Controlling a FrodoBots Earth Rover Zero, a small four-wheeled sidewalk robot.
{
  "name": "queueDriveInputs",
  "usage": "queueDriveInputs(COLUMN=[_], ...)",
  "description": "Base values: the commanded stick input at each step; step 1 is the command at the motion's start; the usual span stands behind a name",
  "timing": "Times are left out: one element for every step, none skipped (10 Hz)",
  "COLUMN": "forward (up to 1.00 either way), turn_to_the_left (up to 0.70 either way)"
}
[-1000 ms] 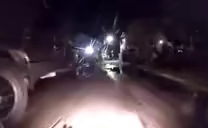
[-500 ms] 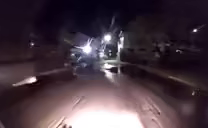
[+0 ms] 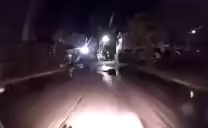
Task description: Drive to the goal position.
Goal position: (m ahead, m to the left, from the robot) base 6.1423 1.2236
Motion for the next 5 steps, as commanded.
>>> queueDriveInputs(forward=[1.0, 1.0, 1.0, 1.0, 1.0], turn_to_the_left=[0.0, 0.0, 0.0, 0.0, 0.0])
